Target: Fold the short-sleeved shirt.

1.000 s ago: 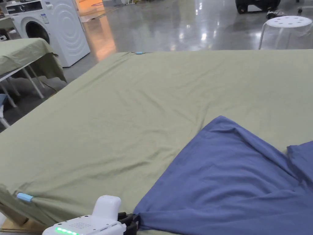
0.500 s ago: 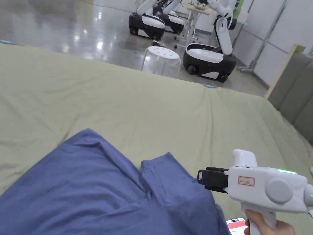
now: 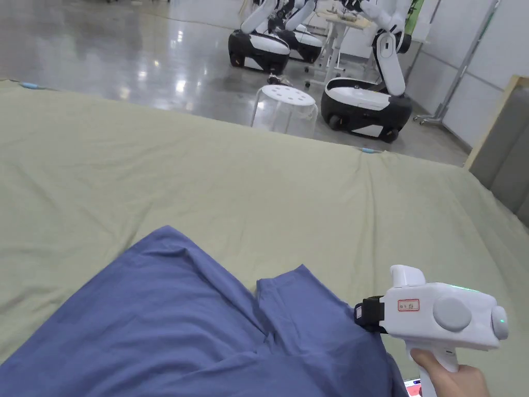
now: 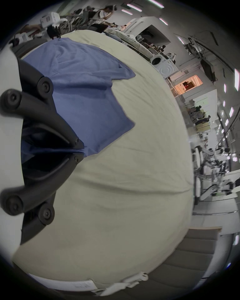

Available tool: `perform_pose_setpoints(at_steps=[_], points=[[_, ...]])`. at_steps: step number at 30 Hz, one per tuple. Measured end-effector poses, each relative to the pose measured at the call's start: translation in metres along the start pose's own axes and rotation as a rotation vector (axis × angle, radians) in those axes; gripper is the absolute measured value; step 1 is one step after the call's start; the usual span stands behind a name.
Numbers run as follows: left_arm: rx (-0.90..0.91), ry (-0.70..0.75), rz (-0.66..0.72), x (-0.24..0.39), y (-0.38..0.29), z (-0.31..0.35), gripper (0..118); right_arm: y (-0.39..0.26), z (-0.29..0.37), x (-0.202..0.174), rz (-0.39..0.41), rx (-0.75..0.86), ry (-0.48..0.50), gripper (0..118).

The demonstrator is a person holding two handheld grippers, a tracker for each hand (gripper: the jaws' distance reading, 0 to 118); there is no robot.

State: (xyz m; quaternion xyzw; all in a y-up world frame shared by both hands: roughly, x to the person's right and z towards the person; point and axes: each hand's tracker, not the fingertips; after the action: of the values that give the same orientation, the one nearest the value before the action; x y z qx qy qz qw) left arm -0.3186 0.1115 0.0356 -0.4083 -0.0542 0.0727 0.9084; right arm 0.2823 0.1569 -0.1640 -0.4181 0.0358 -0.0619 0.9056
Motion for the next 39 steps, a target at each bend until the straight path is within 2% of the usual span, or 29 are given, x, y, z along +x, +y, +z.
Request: perform_pose_setpoints(at_steps=[2,4,7,10,13,17,20,26,28,30,33,39], points=[[0.023,-0.010,-0.007,0.004,0.002,0.011,6,0.006,0.029,-0.009,0.007,0.075,0.023,5],[0.136,-0.034,0.019,0.007,0.015,0.032,6,0.016,0.062,-0.015,0.029,0.157,0.048,5],[0.279,-0.087,0.020,0.011,0.055,0.070,6,0.034,0.118,-0.029,0.087,0.299,0.042,5],[0.453,-0.125,-0.013,0.022,0.100,0.109,6,0.057,0.180,-0.038,0.085,0.454,0.082,5],[0.556,-0.224,0.004,0.026,0.152,0.136,6,0.079,0.234,-0.051,0.097,0.574,0.082,5],[0.712,-0.173,-0.132,0.046,0.220,0.169,6,0.115,0.293,-0.058,0.147,0.702,-0.013,5],[0.772,-0.144,-0.169,0.065,0.273,0.187,6,0.149,0.320,-0.057,0.118,0.765,-0.052,4],[0.830,-0.078,-0.215,0.078,0.364,0.191,6,0.221,0.335,-0.057,0.092,0.839,-0.127,4],[0.838,-0.029,-0.228,0.082,0.388,0.190,6,0.245,0.335,-0.062,0.103,0.867,-0.174,4],[0.834,-0.042,-0.221,0.087,0.407,0.190,6,0.270,0.331,-0.069,0.114,0.860,-0.190,4],[0.848,0.000,-0.215,0.089,0.430,0.187,6,0.294,0.327,-0.089,0.178,0.856,-0.259,4],[0.863,0.065,-0.209,0.092,0.469,0.187,6,0.338,0.314,-0.102,0.136,0.874,-0.262,4]])
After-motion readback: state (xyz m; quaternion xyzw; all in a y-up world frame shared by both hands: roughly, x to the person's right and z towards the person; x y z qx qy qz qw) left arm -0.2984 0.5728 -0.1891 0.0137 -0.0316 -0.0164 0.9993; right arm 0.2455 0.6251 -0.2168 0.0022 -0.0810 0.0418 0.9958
